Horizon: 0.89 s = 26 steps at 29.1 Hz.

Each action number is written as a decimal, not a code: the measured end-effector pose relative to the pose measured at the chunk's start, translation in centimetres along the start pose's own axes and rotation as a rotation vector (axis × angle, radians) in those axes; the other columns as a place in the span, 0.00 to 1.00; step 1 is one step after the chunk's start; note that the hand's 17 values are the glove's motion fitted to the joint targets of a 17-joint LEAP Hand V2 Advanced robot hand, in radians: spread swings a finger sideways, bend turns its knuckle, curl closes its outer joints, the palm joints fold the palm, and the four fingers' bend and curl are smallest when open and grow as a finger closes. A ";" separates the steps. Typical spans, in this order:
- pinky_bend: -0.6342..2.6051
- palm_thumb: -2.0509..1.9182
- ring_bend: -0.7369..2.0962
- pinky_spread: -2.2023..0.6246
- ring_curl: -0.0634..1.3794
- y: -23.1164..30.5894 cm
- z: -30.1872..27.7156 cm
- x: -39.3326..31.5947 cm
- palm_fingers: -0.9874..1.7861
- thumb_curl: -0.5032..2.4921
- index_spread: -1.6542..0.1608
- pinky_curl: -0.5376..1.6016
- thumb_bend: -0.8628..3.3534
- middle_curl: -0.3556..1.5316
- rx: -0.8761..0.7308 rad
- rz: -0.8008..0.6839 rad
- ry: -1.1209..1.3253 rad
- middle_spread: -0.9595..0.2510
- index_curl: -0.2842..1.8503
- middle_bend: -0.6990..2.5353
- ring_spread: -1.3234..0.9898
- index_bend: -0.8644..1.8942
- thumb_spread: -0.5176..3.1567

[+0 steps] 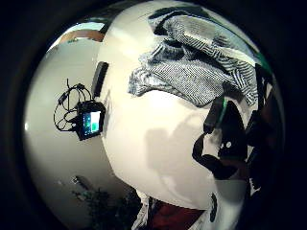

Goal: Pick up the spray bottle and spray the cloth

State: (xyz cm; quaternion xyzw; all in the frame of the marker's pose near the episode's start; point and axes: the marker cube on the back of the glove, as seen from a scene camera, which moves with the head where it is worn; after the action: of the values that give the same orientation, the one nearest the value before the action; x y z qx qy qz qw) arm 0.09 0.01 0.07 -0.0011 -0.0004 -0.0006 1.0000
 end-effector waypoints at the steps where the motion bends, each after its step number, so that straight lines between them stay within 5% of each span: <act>1: 0.39 0.66 0.50 0.75 0.13 0.0 0.0 0.0 0.96 0.21 0.87 0.31 0.30 0.24 -0.001 -0.001 -0.001 0.75 0.16 0.38 0.54 0.40 0.23; 17: 0.48 0.70 0.59 0.71 0.32 1.7 0.6 -0.1 0.86 0.27 0.82 0.43 0.31 0.37 -0.007 -0.046 -0.032 0.71 0.28 0.46 0.51 0.42 0.39; 26: 0.47 0.71 0.56 0.71 0.33 7.6 -0.1 5.2 0.77 0.29 0.82 0.45 0.29 0.40 0.173 -0.240 -0.584 0.73 0.30 0.46 0.52 0.40 0.40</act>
State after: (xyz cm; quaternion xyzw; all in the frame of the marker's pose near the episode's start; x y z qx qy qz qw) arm 5.29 7.62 -0.03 0.0837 -0.2874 -0.1182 0.9468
